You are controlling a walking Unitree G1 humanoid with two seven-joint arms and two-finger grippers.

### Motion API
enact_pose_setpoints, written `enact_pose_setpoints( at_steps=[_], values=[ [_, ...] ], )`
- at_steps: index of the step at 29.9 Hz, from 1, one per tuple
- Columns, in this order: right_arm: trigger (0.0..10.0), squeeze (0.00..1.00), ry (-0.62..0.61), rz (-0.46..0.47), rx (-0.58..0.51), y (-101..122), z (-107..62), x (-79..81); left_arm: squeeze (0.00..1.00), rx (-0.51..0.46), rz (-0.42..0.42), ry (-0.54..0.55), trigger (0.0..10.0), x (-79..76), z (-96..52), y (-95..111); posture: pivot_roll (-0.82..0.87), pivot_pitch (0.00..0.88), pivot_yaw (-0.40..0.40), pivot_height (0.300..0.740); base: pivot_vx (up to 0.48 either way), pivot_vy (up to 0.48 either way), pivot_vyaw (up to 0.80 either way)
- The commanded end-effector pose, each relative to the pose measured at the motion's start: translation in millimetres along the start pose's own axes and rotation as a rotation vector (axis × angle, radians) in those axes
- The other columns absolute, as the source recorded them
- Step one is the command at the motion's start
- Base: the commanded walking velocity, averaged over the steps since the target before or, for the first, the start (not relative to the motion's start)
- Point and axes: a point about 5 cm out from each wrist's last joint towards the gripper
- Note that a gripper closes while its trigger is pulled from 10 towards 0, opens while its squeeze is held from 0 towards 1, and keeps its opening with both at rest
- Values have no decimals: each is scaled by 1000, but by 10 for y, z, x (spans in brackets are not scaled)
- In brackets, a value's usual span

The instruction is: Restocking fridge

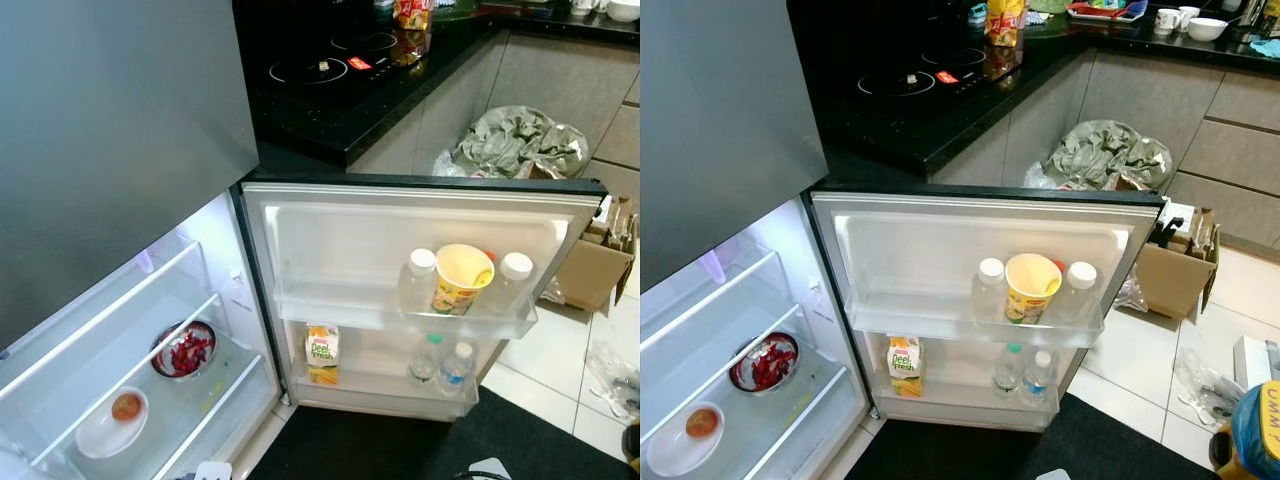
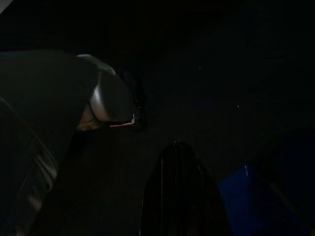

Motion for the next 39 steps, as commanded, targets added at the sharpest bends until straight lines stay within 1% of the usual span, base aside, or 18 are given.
enact_pose_setpoints(
  at_steps=[1, 9, 17, 18, 24, 30, 31, 33, 39],
  values=[
    [10000, 0, 9, 5, -7, 24, 8, 35, 0, 27, -3, 13, 10000, 46, -26, -88, -27, 18, 33, 740, 0, 0, -781],
    [10000, 0, 11, 6, -6, 19, 9, 41, 0, 37, -11, 33, 10000, 65, -29, -102, -27, 19, 34, 740, 0, 0, -781],
    [10000, 0, 7, 4, -16, 31, 9, 39, 0, 35, -10, 19, 10000, 62, -30, -99, -27, 19, 34, 740, 0, 0, -782],
    [10000, 0, 3, 24, -25, 39, 9, 37, 0, 34, -10, 17, 10000, 61, -30, -96, -26, 19, 35, 740, 0, 0, -781],
    [10000, 0, -1, 25, -35, 62, 10, 31, 0, 41, -18, 10, 10000, 64, -31, -99, -28, 19, 34, 740, 0, 0, 0],
    [10000, 0, 8, 22, -44, 69, 9, 31, 0, 48, -21, 16, 10000, 75, -34, -110, -28, 20, 33, 740, 0, -442, 0],
    [10000, 0, 8, 3, -52, 78, 8, 25, 0, 50, -20, 14, 10000, 78, -36, -115, -28, 21, 34, 740, 0, -472, 0],
    [10000, 0, 9, -1, -55, 80, 7, 24, 0, 51, -19, 13, 10000, 79, -37, -116, -28, 21, 34, 740, 0, -472, 0],
    [10000, 0, 12, 6, -71, 94, 3, 9, 0, 52, -17, 12, 10000, 81, -37, -115, -28, 21, 34, 740, 0, -479, 0]
  ],
)
Point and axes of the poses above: a point about 5 cm out from each wrist's last joint towards the gripper, its own z axis pointing out of the wrist towards the gripper, its own y axis along the axis of the wrist's last joint, x = y × z, and after that the axes turned 13 degrees about -z, right-handed
